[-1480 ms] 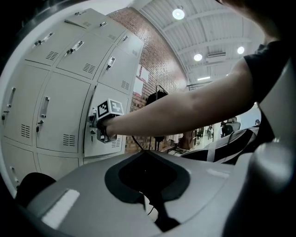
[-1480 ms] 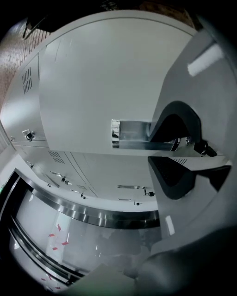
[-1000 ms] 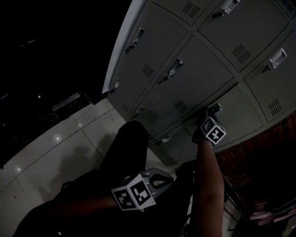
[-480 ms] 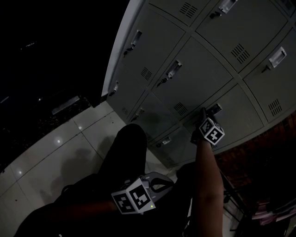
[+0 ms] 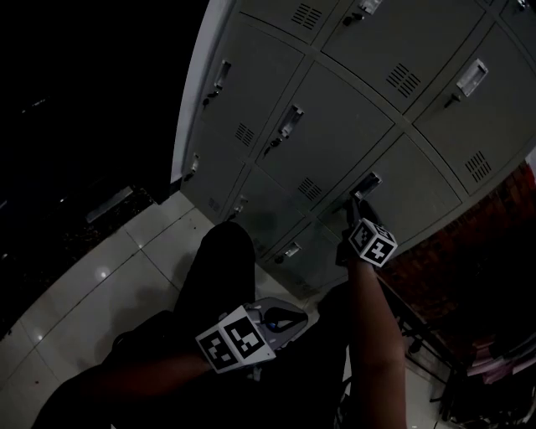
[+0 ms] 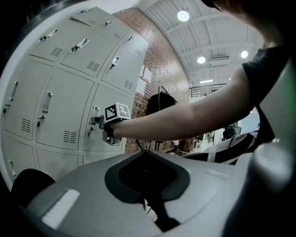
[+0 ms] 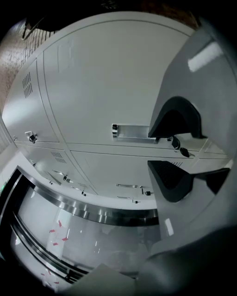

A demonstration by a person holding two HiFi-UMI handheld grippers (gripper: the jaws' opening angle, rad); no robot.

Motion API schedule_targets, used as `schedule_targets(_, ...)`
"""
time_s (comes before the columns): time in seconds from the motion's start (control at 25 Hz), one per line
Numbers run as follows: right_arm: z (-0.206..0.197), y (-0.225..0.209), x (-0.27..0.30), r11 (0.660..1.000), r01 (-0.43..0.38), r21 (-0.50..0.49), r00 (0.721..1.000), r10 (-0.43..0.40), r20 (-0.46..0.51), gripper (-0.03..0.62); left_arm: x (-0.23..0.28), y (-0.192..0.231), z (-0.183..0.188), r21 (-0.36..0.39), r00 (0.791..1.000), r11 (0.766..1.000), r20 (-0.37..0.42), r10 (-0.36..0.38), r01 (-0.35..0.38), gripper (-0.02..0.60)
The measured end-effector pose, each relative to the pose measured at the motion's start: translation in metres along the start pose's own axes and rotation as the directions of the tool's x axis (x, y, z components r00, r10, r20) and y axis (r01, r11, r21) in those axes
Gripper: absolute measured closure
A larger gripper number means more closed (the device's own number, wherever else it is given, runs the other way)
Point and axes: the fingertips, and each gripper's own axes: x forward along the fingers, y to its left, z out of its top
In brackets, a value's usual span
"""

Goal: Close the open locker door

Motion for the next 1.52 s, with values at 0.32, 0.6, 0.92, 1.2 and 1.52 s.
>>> schedule_targets(0.32,0.010,0.018,-0.074,0.997,-0.073,-0.027,0.997,0.074,0.024,0.488,0.004,0.004,-0.005,-0.002,1.000,1.000,-0.007,-0.001,0.001,0.569)
schedule_targets(0.6,0.009,0.041,-0.140,0.988,-0.149,-0.031,0.988,0.150,0.028,0.533,0.006,0.006,-0.008,-0.015,1.000,1.000,-0.004,-0.001,0.001,0.569)
schedule_targets(0.92,-0.016,0.065,-0.205,0.974,-0.225,-0.013,0.974,0.225,-0.009,0.562,0.007,0.007,-0.005,0.000,1.000,1.000,-0.006,-0.004,0.004,0.569)
schedule_targets(1.2,-0.051,0.070,-0.250,0.970,-0.239,0.045,0.968,0.242,-0.063,0.586,0.002,0.014,-0.001,-0.035,1.000,0.999,0.013,0.012,-0.012,0.569)
schedule_targets(1.52,-0.061,0.076,-0.290,0.961,-0.270,0.050,0.961,0.273,-0.047,0.591,-0.001,0.014,-0.003,-0.022,1.000,1.000,0.001,0.015,-0.015,0.569)
